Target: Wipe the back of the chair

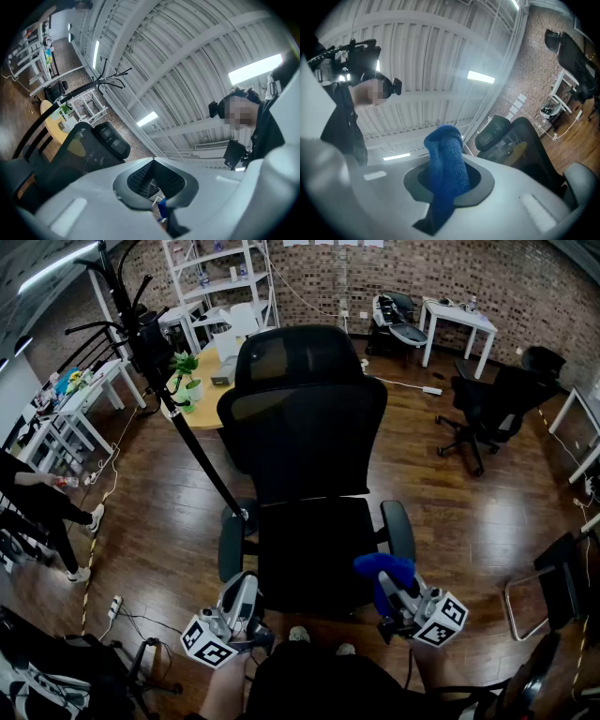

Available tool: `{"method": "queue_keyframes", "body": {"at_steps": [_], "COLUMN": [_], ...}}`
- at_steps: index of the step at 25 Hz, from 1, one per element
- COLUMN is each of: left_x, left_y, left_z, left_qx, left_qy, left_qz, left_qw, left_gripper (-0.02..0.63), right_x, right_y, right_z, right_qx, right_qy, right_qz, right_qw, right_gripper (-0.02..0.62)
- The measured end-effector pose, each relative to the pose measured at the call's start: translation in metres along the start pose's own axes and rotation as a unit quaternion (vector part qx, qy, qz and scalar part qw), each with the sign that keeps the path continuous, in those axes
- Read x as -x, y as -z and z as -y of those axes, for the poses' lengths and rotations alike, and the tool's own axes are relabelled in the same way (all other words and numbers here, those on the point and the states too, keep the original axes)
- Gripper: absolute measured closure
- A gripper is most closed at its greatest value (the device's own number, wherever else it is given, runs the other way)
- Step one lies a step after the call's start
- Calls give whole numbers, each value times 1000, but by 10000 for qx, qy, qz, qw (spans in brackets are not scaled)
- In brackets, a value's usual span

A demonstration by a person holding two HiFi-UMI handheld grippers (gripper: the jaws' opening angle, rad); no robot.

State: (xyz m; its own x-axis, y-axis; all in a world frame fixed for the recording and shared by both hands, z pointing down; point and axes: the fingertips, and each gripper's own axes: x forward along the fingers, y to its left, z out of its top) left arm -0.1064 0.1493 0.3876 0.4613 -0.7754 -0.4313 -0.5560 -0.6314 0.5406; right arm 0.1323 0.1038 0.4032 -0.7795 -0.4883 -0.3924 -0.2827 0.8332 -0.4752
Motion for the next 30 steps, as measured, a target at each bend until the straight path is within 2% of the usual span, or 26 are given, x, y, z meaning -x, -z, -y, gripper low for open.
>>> {"method": "queue_keyframes", "body": {"at_steps": [4,8,11,15,20,23,28,30], "left_x": [-22,-52,-75,-101,-110,-109,-94,-90], "left_y": [-19,-53,-76,-89,-92,-96,-100,-98], "left_z": [-24,-72,-112,-151,-182,-194,-197,-198], "left_qx": [-150,-276,-181,-40,28,70,-58,-44], "left_qy": [188,431,605,732,627,497,204,132], "left_qz": [28,204,315,220,101,178,294,329], "left_qw": [9997,9985,9975,9971,9980,9986,9993,9994], "left_gripper": [614,614,614,614,614,614,614,614], "right_x": [-34,-92,-139,-192,-258,-301,-405,-447], "right_y": [-13,-13,-19,-34,-76,-101,-116,-107], "right_z": [19,38,53,78,101,113,129,143], "right_qx": [332,799,1110,1473,1766,1884,1538,1431], "right_qy": [-26,-29,18,136,214,85,-343,-266], "right_qz": [95,7,-4,58,396,477,318,56], "right_qw": [9994,9968,9938,9890,9832,9809,9870,9893], "right_gripper": [557,557,557,557,557,557,557,557]}}
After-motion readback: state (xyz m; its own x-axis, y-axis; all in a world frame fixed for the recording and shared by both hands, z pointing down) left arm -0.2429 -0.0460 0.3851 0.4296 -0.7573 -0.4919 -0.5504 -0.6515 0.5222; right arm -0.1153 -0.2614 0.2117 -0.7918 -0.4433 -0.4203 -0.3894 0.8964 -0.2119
